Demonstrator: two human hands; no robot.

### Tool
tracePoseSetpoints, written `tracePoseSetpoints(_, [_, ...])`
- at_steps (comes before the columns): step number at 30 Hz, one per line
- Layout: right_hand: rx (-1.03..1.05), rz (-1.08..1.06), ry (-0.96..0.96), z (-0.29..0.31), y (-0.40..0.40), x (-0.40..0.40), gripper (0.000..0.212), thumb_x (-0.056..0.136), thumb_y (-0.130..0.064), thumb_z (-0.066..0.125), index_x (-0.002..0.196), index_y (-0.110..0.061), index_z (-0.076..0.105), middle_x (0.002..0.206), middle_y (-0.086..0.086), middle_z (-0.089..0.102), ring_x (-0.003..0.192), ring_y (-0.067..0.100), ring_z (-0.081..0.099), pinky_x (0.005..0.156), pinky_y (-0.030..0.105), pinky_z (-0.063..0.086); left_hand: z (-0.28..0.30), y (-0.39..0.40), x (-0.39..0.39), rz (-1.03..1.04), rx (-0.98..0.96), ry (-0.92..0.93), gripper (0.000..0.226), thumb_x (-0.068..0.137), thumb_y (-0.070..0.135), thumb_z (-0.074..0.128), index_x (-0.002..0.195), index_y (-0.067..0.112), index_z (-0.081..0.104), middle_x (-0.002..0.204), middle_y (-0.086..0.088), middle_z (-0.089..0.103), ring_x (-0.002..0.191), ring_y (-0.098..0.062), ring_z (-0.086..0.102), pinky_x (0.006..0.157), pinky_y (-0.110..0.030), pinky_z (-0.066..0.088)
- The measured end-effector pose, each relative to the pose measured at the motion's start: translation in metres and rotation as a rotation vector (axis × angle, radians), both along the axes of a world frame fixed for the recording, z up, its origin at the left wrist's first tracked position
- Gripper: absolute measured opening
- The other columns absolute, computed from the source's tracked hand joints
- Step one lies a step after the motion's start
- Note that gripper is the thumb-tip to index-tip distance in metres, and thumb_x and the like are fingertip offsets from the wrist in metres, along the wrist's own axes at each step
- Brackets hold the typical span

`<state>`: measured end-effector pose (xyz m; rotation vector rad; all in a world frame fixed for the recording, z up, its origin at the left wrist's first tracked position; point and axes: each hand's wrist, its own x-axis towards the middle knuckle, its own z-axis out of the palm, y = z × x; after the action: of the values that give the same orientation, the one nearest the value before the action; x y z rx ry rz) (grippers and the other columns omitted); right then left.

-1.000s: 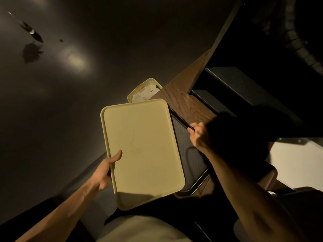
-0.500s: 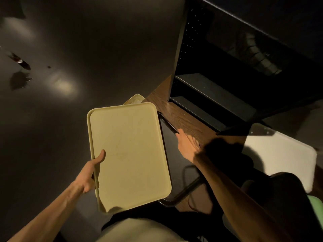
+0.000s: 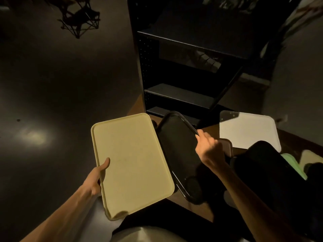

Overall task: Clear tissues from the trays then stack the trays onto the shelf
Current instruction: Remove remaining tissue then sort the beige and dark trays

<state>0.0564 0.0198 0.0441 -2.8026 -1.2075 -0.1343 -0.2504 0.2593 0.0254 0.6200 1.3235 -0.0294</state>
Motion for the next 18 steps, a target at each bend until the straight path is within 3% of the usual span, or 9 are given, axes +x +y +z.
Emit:
tracePoseSetpoints(2, [0.017, -0.048, 0.002, 0.01, -0.013, -0.008, 0.017, 0.1, -0.018, 0.058, 0.102, -0.006, 0.07, 0.066, 0.006, 0.063, 0.048, 0.017, 0.06, 0.041, 0.021, 0.037, 0.004, 0.003, 0.012, -0.099, 0.044, -0.018, 0.049, 0.096, 0.038, 0.054, 0.133, 0.006, 0.053, 0.121, -0.023, 0.068, 0.109, -0.043, 0.065, 0.099, -0.056, 0.045])
tracePoseSetpoints(4, [0.038, -0.175, 0.091, 0.026, -0.022, -0.018, 0.018, 0.097, -0.016, 0.059, 0.108, -0.003, 0.066, 0.075, 0.011, 0.067, 0.057, 0.021, 0.066, 0.047, 0.025, 0.049, 0.001, 0.009, 0.019, -0.195, 0.175, 0.02, 0.051, 0.097, 0.032, 0.055, 0.14, 0.006, 0.045, 0.122, -0.033, 0.062, 0.114, -0.046, 0.061, 0.106, -0.053, 0.042])
tracePoseSetpoints(7, [0.13, -0.26, 0.17, 0.039, -0.033, -0.034, 0.029, 0.095, -0.02, 0.057, 0.12, -0.005, 0.057, 0.092, 0.013, 0.068, 0.072, 0.025, 0.069, 0.058, 0.042, 0.06, -0.036, 0.03, 0.016, -0.286, 0.198, -0.01, 0.069, 0.076, 0.047, 0.078, 0.123, 0.002, 0.054, 0.094, -0.043, 0.056, 0.074, -0.032, 0.064, 0.1, -0.049, 0.048])
tracePoseSetpoints(9, [0.143, -0.311, 0.199, 0.047, -0.038, -0.045, 0.03, 0.098, -0.029, 0.042, 0.123, -0.016, 0.051, 0.097, 0.006, 0.069, 0.074, 0.019, 0.07, 0.062, 0.042, 0.061, -0.024, 0.029, 0.029, -0.326, 0.165, -0.019, 0.064, 0.063, 0.055, 0.084, 0.095, 0.006, 0.058, 0.082, -0.025, 0.058, 0.068, -0.028, 0.058, 0.097, -0.053, 0.05])
tracePoseSetpoints(12, [0.134, -0.401, 0.24, 0.049, -0.044, -0.058, 0.028, 0.102, -0.029, 0.037, 0.126, -0.021, 0.049, 0.09, 0.001, 0.069, 0.076, 0.019, 0.069, 0.067, 0.041, 0.059, -0.004, 0.018, 0.056, -0.453, 0.238, 0.085, 0.035, 0.093, 0.036, 0.061, 0.074, 0.009, 0.05, 0.054, -0.001, 0.057, 0.046, -0.016, 0.055, 0.093, -0.059, 0.041])
tracePoseSetpoints(14, [0.161, -0.476, 0.3, 0.046, -0.043, -0.069, 0.027, 0.104, -0.025, 0.038, 0.127, -0.018, 0.051, 0.08, -0.002, 0.065, 0.075, 0.02, 0.065, 0.066, 0.037, 0.053, -0.013, 0.016, 0.07, -0.502, 0.227, 0.09, 0.032, 0.096, 0.036, 0.057, 0.083, 0.006, 0.056, 0.078, -0.009, 0.069, 0.071, -0.028, 0.067, 0.096, -0.052, 0.045])
tracePoseSetpoints(16, [0.252, -0.569, 0.378, 0.032, -0.038, -0.079, 0.031, 0.105, -0.026, 0.035, 0.126, -0.014, 0.055, 0.072, -0.013, 0.053, 0.068, 0.016, 0.057, 0.065, 0.036, 0.049, -0.026, 0.02, 0.08, -0.536, 0.232, 0.088, 0.032, 0.095, 0.037, 0.059, 0.091, 0.006, 0.056, 0.107, -0.011, 0.064, 0.091, -0.028, 0.064, 0.09, -0.038, 0.044])
tracePoseSetpoints(18, [0.327, -0.662, 0.462, 0.009, -0.035, -0.088, 0.04, 0.104, -0.033, 0.032, 0.13, -0.014, 0.055, 0.081, -0.008, 0.061, 0.078, 0.025, 0.061, 0.078, 0.045, 0.053, -0.042, 0.022, 0.09, -0.629, 0.323, 0.113, 0.033, 0.095, 0.036, 0.059, 0.106, 0.005, 0.055, 0.109, -0.008, 0.059, 0.1, -0.026, 0.058, 0.086, -0.032, 0.041])
